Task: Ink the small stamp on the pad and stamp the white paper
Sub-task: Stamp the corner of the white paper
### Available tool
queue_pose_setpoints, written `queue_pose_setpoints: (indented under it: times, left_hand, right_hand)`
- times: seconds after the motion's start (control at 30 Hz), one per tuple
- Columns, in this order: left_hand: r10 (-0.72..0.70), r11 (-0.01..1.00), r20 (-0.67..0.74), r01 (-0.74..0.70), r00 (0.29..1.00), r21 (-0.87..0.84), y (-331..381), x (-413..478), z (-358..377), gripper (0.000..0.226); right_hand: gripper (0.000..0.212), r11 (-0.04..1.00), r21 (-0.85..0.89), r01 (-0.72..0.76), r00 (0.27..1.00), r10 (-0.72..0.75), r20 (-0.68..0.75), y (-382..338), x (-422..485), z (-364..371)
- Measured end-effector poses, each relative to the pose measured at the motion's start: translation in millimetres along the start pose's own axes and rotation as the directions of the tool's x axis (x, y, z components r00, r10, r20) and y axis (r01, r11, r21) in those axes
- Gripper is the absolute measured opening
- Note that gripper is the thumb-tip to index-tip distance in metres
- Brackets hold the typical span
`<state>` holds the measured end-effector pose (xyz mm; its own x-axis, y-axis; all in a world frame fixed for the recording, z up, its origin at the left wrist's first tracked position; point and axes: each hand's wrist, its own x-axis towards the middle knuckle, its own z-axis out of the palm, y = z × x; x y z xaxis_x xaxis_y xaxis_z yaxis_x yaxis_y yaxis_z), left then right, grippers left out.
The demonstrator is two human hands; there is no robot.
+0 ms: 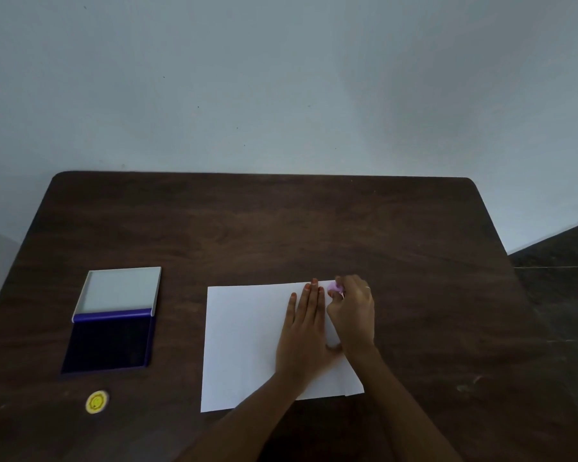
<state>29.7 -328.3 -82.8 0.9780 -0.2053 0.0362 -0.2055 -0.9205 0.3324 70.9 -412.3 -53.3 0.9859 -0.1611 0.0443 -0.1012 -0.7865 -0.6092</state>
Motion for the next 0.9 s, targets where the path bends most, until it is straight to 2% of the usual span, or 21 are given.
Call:
queue_pose_setpoints:
  times: [0.3, 0.5, 0.57, 0.63, 0.67, 0.7, 0.77, 0.8, 0.83, 0.87, 0.9]
  left_hand:
    - [-0.005, 1.0, 0.011, 0.005, 1.0, 0.026, 0, 0, 2, 0.085]
    - [-0.038, 0.996, 0.075, 0.044, 0.996, -0.073, -1, 0, 2, 0.089]
    - [-0.043, 0.989, 0.104, 0.057, 0.994, -0.134, -2, 0, 4, 0.091]
    - [-0.038, 0.989, 0.139, 0.057, 0.99, -0.136, -4, 0, 8, 0.095]
    - [-0.035, 0.99, 0.146, 0.055, 0.989, -0.13, -4, -1, 9, 0.097]
    - [-0.04, 0.99, 0.147, 0.059, 0.988, -0.129, -5, -1, 10, 0.098]
    - [-0.059, 0.99, 0.148, 0.077, 0.987, -0.12, -5, -1, 11, 0.101]
    - [-0.065, 0.99, 0.152, 0.083, 0.986, -0.111, -4, -2, 12, 0.103]
    - [-0.073, 0.991, 0.153, 0.089, 0.986, -0.103, -4, -2, 13, 0.104]
    - [-0.08, 0.991, 0.152, 0.096, 0.985, -0.098, -4, -2, 14, 0.105]
    - [-0.086, 0.991, 0.154, 0.101, 0.984, -0.092, -5, -1, 14, 0.105]
  right_hand:
    - [0.015, 1.0, 0.022, 0.019, 0.999, -0.018, -0.032, 1, 0, 2]
    - [0.011, 0.99, 0.138, 0.022, 0.999, -0.017, -0.037, 7, 3, -3]
    - [0.011, 0.978, 0.2, -0.06, 0.998, 0.057, 0.019, 11, 6, -6]
    - [0.014, 0.918, 0.309, -0.248, 0.969, 0.236, 0.079, 17, 8, -9]
    - [0.016, 0.838, 0.416, -0.353, 0.934, 0.345, 0.097, 20, 8, -12]
    - [0.018, 0.695, 0.564, -0.446, 0.88, 0.457, 0.132, 23, 8, -17]
    - [0.016, 0.226, 0.811, -0.539, 0.721, 0.622, 0.306, 28, 11, -31]
    - [0.012, -0.013, 0.848, -0.53, 0.645, 0.642, 0.414, 32, 14, -38]
    - [0.009, -0.2, 0.843, -0.499, 0.587, 0.638, 0.498, 37, 17, -44]
    - [0.01, -0.325, 0.825, -0.463, 0.553, 0.621, 0.555, 41, 20, -50]
    - [0.011, -0.395, 0.806, -0.441, 0.539, 0.601, 0.59, 43, 22, -54]
